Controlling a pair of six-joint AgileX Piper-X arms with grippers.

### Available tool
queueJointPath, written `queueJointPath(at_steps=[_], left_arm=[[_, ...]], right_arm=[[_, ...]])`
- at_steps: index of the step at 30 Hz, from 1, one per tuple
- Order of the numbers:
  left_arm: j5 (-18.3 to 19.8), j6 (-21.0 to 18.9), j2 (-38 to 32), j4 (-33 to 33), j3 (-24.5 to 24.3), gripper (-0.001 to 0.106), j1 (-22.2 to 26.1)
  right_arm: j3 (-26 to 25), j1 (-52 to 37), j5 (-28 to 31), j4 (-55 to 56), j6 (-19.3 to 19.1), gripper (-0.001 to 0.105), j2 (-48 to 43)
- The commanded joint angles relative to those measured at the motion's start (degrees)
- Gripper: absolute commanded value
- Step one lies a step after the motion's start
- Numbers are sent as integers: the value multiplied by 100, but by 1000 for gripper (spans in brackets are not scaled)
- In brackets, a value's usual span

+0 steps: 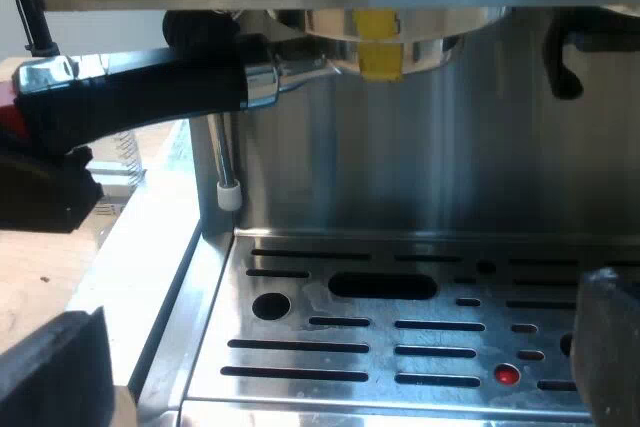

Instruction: Put the handle in the coffee machine

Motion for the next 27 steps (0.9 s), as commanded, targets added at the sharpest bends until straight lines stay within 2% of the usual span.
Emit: queueJointPath(at_steps=[1,8,9,11,14,16,17,18,19,22,24,26,27], left_arm=[[873,-215,-150,-333,-235,0,-25],[899,-215,-150,-289,-232,0,-25],[899,-215,-150,-285,-232,0,-25],[899,-196,-150,-287,-232,0,-25],[899,-196,-150,-287,-232,0,-25],[899,-196,-150,-287,-232,0,-25],[899,-196,-150,-287,-232,0,-25],[899,-196,-150,-287,-232,0,-25],[899,-196,-150,-287,-232,0,-25],[899,-196,-150,-287,-232,0,-25],[899,-196,-150,-287,-232,0,-25],[899,-196,-150,-287,-232,0,-25],[899,-196,-150,-287,-232,0,-25]], right_arm=[[-16,12,48,-21,-26,94,-47],[-16,1,47,-40,19,94,-47],[-16,-18,23,-55,131,94,-47],[-16,-143,-317,-57,213,94,-25],[-5,-324,-330,-66,214,92,20],[41,-499,-396,-66,168,78,24],[49,-517,-396,-66,162,78,24],[117,-646,-471,-104,138,64,24],[158,-710,-505,-134,139,58,39],[313,-897,-561,-258,139,45,83],[366,-991,-623,-365,82,46,136],[370,-1028,-663,-459,-140,46,205],[370,-1063,-668,-649,-422,46,291]])
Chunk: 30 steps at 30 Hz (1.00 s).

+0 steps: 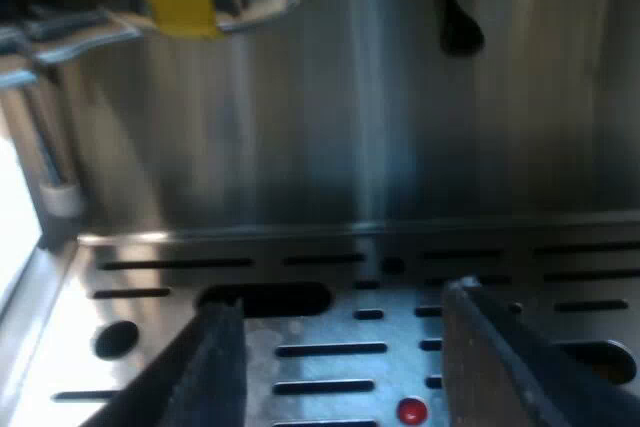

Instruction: Put the handle in the coffee machine

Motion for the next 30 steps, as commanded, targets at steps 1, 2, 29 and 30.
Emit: queueJointPath(at_steps=[1,2,29,30], left_arm=[[869,-196,-150,-356,-227,0,-25],[869,-196,-150,-356,-227,0,-25],[869,-98,-150,-368,-227,0,-25],[908,-98,-150,-381,-227,0,-25]], right_arm=[[-11,-60,-44,-494,-619,46,175],[-11,-70,-44,-604,-705,46,213],[-26,-1277,-1650,-4091,-2433,45,1187],[-26,-1277,-1650,-4167,-2464,45,1195]])
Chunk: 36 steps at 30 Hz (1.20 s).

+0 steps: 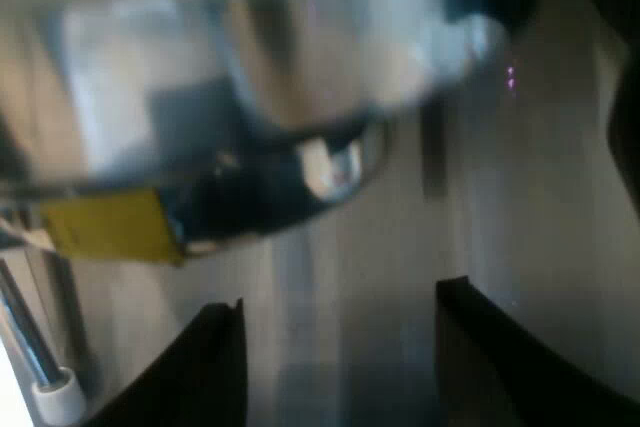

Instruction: Put the handle in the coffee machine

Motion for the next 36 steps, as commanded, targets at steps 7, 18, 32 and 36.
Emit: queueJointPath(at_steps=[7,18,32,36], left_arm=[[900,-122,-150,-466,-227,0,-25],[900,-122,-150,-466,-227,0,-25],[887,-122,-150,-466,-227,0,-25],[876,-122,-150,-466,-227,0,-25]], right_arm=[[-174,-51,-70,-967,-265,45,251],[-236,2,-70,-1468,-939,45,334],[-236,43,-70,-1736,-1037,45,334],[-236,43,-70,-1736,-1037,45,334]])
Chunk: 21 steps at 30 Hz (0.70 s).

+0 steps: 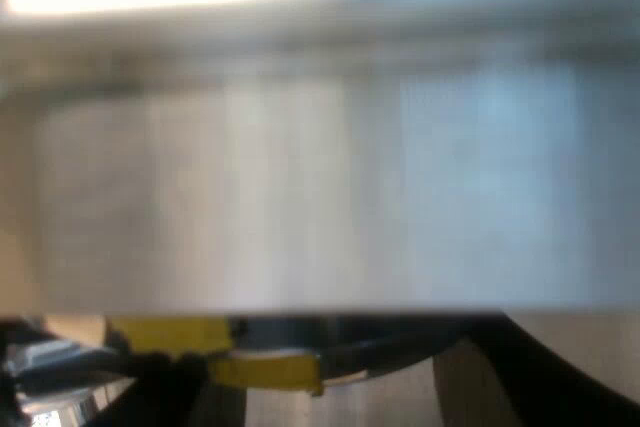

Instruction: Put the handle in the coffee machine

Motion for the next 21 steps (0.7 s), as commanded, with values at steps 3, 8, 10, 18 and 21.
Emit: queueJointPath(at_steps=[3,8,10,18,21], left_arm=[[841,-135,-150,-422,-227,0,-25],[841,-135,-150,-422,-227,0,-25],[841,-135,-150,-409,-227,0,-25],[841,-135,-150,-327,-227,0,-25],[841,-135,-150,-284,-227,0,-25]], right_arm=[[-66,10,85,-228,-74,37,-46],[-66,10,87,-228,-74,17,-46],[-66,10,87,-228,-74,16,-46],[-82,10,87,-270,-74,16,-46],[-81,10,87,-270,-74,16,-46]])
